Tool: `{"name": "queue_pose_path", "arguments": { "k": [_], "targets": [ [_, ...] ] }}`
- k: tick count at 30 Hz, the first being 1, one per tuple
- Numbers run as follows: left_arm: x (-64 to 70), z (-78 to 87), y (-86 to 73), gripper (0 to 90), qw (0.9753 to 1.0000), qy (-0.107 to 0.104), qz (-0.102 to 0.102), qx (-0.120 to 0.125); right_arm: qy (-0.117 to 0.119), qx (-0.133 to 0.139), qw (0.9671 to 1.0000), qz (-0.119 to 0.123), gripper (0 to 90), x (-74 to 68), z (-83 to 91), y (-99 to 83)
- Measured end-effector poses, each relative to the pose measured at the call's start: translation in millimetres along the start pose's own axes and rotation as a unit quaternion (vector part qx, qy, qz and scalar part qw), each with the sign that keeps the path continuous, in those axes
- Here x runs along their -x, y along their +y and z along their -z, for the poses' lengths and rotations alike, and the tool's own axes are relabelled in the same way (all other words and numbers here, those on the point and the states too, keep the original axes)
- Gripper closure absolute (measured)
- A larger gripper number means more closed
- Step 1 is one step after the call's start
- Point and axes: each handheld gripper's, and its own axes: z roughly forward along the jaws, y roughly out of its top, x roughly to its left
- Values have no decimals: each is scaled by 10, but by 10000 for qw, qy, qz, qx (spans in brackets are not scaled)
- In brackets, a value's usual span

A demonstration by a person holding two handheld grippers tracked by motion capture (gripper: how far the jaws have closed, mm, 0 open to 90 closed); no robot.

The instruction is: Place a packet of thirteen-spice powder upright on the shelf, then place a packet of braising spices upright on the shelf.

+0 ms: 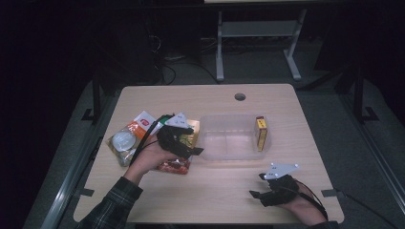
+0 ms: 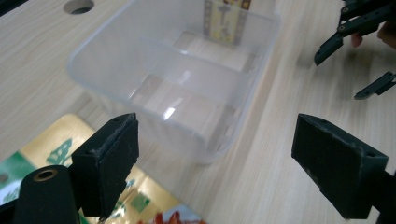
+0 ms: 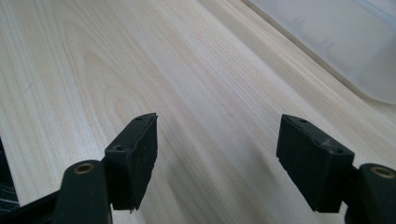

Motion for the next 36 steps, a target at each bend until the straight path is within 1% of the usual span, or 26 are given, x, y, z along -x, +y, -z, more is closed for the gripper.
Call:
{"name": "queue_pose_path", "arguments": {
  "k": [3, 6, 8, 10, 12, 13, 14, 15, 16, 17, 18, 19, 22, 23, 24, 25, 26, 27, 28, 29, 30, 32, 33, 34, 35, 36],
  "targets": [
    [-50, 32, -107, 154, 9998, 71, 150, 94, -2, -9, 10000, -15, 286, -2, -1, 4],
    [-119, 50, -202, 171, 9996, 198, 198, 61, 0, -14, 10000, -14, 286, -2, -6, 8],
    [-171, 59, -257, 205, 9991, 277, 311, 101, 3, -14, 10000, -12, 286, -4, -9, 10],
    [-240, 62, -302, 247, 9985, 364, 373, 138, 2, 6, 10000, -16, 285, -6, -11, 11],
    [-308, 62, -339, 316, 9977, 504, 415, 192, 3, 0, 10000, -15, 285, -5, -10, 11],
    [-344, 60, -352, 332, 9971, 590, 450, 180, 1, -2, 10000, -15, 285, -5, -10, 11],
    [-386, 54, -367, 367, 9961, 690, 491, 230, 4, -4, 10000, -17, 285, -5, -10, 11],
    [-386, 54, -367, 406, 9961, 690, 491, 230, 1, -5, 10000, -15, 285, -6, -9, 10],
    [-479, 39, -394, 447, 9947, 810, 574, 281, 3, -7, 10000, -14, 285, -6, -9, 10],
    [-479, 39, -394, 495, 9947, 810, 574, 281, 3, -7, 10000, -14, 285, -6, -9, 10],
    [-550, 3, -413, 533, 9931, 888, 706, 312, 2, -2, 10000, -15, 285, -7, -9, 9],
    [-601, -11, -418, 560, 9929, 965, 667, 190, 4, -1, 10000, -14, 285, -6, -8, 9],
    [-739, -81, -419, 677, 9901, 1173, 765, 63, 9, -3, 10000, -17, 285, -4, -12, 10],
    [-739, -81, -419, 722, 9901, 1173, 765, 63, 10, -5, 10000, -17, 285, -4, -12, 10],
    [-830, -131, -404, 757, 9884, 1219, 897, 96, 7, -1, 10000, -12, 285, -4, -11, 10],
    [-870, -156, -393, 782, 9876, 1260, 937, 74, 10, -5, 10000, -16, 285, -5, -8, 10],
    [-913, -181, -378, 813, 9869, 1321, 931, 36, 5, 2, 10000, -12, 285, -4, -7, 8],
    [-913, -181, -378, 832, 9869, 1321, 931, 36, 5, 2, 10000, -12, 285, -4, -7, 8],
    [-957, -218, -364, 832, 9852, 1400, 991, 25, 7, -2, 10000, -20, 285, -4, -6, 8],
    [-1032, -252, -349, 886, 9834, 1488, 1028, -125, 6, 0, 10000, -19, 285, -3, -3, 7],
    [-1063, -266, -347, 896, 9828, 1514, 1056, -111, 5, 11, 10000, -19, 285, -2, -3, 7],
    [-1150, -320, -343, 897, 9804, 1554, 1209, -55, 11, 20, 10000, -15, 285, 0, 0, 7],
    [-1184, -346, -343, 897, 9793, 1601, 1240, -76, 17, 21, 10000, -14, 285, 0, -1, 8],
    [-1212, -363, -343, 898, 9789, 1616, 1245, -79, 15, 23, 10000, -5, 285, -1, -3, 8],
    [-1241, -401, -346, 898, 9770, 1686, 1308, -58, 16, 35, 10000, 3, 285, -2, -5, 8],
    [-1265, -420, -351, 898, 9768, 1714, 1284, -63, 20, 37, 10000, 12, 285, -3, -6, 9]
  ]
}}
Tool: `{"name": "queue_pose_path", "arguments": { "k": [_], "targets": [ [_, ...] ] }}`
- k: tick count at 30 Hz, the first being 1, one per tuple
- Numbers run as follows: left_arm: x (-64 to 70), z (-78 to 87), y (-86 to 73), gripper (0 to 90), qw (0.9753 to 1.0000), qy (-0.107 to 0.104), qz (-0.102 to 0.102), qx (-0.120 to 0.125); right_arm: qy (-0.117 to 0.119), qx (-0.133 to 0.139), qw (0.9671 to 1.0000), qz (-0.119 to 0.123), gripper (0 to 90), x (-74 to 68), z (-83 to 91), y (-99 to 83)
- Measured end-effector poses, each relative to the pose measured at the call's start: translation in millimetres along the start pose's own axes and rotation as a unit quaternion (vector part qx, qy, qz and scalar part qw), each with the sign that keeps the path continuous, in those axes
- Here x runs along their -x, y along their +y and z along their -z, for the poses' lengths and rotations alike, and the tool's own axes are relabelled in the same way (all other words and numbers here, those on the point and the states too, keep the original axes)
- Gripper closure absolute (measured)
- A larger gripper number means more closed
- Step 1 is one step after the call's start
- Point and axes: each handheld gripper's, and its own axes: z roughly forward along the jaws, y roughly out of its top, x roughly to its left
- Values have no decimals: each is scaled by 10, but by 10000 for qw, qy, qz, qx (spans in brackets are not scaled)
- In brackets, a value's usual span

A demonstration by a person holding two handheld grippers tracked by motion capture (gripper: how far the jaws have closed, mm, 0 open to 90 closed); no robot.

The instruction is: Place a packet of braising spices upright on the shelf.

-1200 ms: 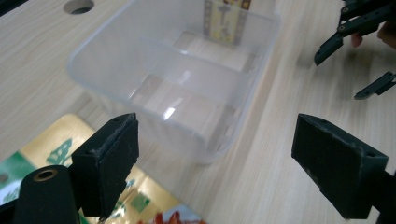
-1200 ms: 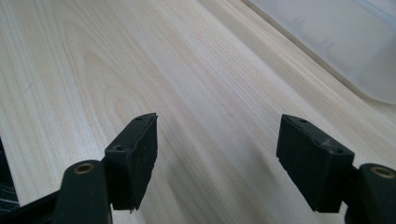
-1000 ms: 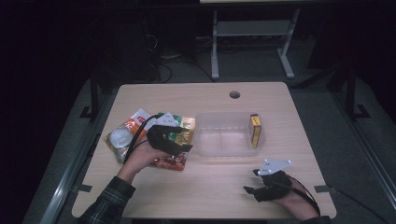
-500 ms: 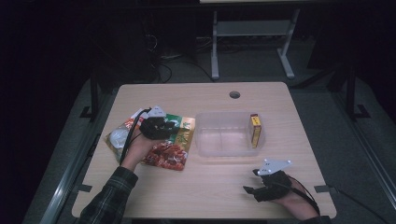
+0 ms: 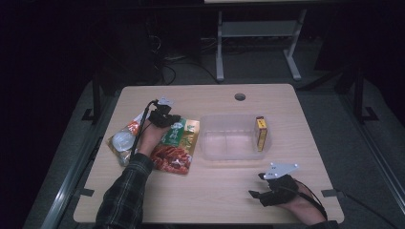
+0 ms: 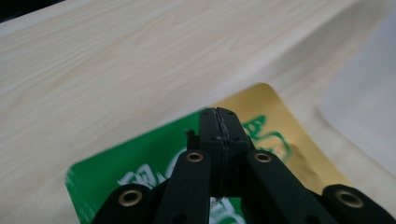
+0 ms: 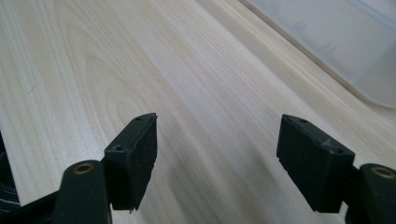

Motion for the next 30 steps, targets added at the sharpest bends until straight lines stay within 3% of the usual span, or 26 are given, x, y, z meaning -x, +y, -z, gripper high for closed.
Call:
{"name": "queue_pose_path", "arguments": {
  "k": [4, 12, 27, 30],
  "targets": [
    [-25, -159, 1, 899, 9996, 106, 59, -247, 14, 11, 10000, -3, 285, -1, 4, 0],
    [-56, -317, 0, 899, 9987, 241, 130, -420, 27, 25, 10000, -24, 285, 0, 11, 0],
    [-34, -377, -1, 900, 9972, 256, 113, -694, 17, 18, 10000, 5, 285, 2, 18, 1],
    [-22, -358, -2, 900, 9968, 169, 168, -766, 22, 20, 10000, -7, 285, 0, 15, 1]
  ]
}}
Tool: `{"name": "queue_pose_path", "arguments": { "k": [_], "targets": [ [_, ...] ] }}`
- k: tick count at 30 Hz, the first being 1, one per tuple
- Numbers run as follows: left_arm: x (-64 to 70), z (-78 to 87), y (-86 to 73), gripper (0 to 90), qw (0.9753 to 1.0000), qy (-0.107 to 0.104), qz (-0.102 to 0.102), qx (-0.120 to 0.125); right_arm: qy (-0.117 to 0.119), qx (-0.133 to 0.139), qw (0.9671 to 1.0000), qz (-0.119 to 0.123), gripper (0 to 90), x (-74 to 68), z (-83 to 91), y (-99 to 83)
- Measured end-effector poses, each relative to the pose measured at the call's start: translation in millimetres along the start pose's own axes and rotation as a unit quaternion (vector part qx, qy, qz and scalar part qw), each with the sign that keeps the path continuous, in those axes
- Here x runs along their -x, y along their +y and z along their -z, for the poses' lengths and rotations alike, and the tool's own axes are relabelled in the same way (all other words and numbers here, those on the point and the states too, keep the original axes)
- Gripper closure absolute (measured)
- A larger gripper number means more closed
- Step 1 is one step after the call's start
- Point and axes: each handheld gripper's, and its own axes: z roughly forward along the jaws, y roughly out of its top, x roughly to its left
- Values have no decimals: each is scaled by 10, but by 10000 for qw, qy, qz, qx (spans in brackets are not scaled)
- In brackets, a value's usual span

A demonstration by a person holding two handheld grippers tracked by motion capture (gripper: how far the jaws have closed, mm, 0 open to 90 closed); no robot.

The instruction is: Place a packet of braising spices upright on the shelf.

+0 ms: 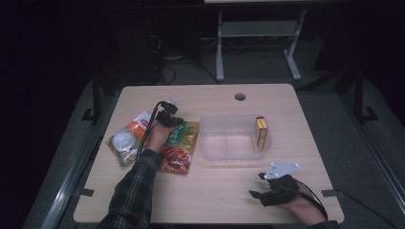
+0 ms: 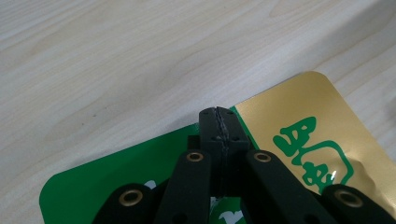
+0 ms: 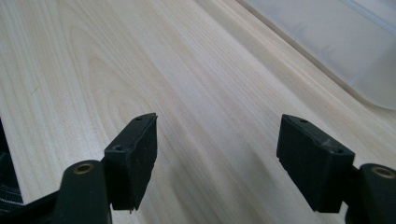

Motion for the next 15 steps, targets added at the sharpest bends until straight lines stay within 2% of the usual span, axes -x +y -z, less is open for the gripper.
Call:
{"name": "queue_pose_path", "arguments": {
  "k": [6, 8, 10, 11, 15],
  "targets": [
    [96, 36, -23, 900, 9999, -107, -87, -98, -1, 3, 10000, -17, 285, 0, -4, 1],
    [102, 34, -21, 900, 9999, -87, -68, -85, 0, -6, 10000, -12, 285, -1, -3, 2],
    [63, 25, -6, 900, 9999, 55, -107, -84, -6, -6, 10000, -17, 285, -5, -7, 2],
    [53, 12, 0, 900, 10000, 29, -8, -51, -10, -7, 10000, -16, 285, -7, -7, 2],
    [34, -12, 47, 900, 9998, 120, -83, -115, -5, -3, 10000, -13, 285, -3, -5, 0]
  ]
}}
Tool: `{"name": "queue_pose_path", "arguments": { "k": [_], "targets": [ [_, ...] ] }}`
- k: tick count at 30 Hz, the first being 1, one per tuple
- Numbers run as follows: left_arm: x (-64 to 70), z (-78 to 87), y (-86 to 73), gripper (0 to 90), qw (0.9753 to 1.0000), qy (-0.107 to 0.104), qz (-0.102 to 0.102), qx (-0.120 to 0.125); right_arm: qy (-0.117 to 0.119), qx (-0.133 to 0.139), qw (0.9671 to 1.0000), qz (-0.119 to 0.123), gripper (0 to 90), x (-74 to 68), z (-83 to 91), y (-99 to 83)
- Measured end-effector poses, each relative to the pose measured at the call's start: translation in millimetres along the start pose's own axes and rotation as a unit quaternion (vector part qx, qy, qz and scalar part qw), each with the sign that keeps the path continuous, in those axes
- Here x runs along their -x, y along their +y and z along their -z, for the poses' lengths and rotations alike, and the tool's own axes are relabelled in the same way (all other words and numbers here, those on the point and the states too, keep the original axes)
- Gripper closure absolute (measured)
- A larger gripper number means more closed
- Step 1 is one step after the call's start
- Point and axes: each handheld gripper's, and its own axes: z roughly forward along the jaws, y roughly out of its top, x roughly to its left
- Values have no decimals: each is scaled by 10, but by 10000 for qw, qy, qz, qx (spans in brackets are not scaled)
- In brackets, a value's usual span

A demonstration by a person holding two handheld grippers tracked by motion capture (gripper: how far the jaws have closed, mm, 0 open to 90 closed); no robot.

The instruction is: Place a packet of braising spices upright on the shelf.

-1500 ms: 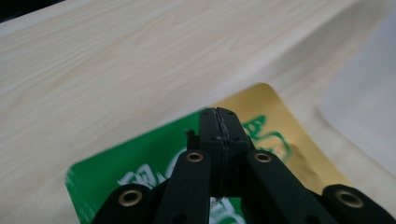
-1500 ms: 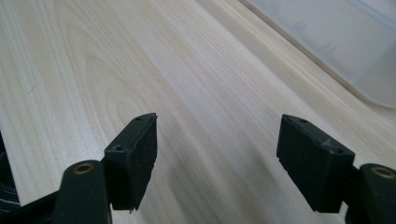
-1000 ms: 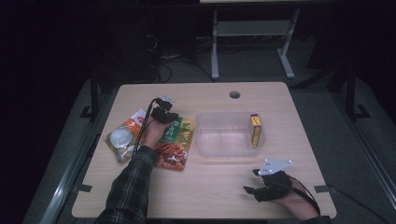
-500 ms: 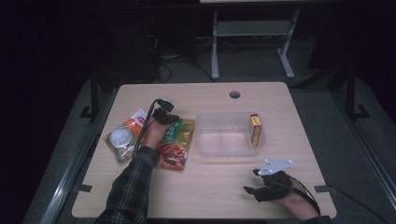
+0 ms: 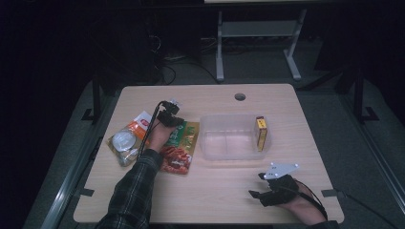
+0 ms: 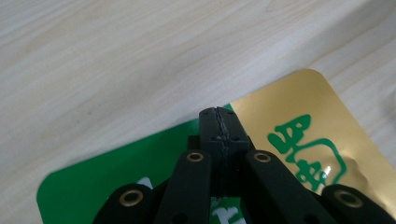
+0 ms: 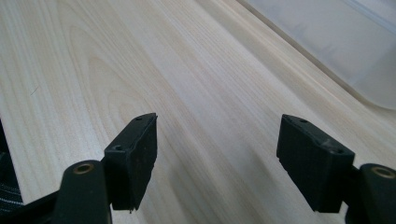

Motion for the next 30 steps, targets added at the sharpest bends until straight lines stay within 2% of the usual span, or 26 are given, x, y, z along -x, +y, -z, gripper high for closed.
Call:
{"name": "queue_pose_path", "arguments": {
  "k": [1, 8, 13, 22, 30],
  "targets": [
    [0, -15, 19, 900, 10000, 89, -15, -30, 5, 1, 10000, -6, 285, 4, 0, -1],
    [-6, -12, 30, 900, 10000, 19, 46, -75, 17, 1, 10000, -18, 285, 7, 11, -5],
    [67, 16, 33, 900, 9996, 76, -77, -267, 18, -2, 10000, 25, 285, 4, 5, -1],
    [158, 104, -88, 900, 9996, -127, -123, -215, 12, -13, 10000, -29, 285, 3, 6, -3],
    [292, 257, -299, 900, 9991, -372, -128, -136, 7, -27, 10000, -6, 285, -2, -1, -2]
  ]
}}
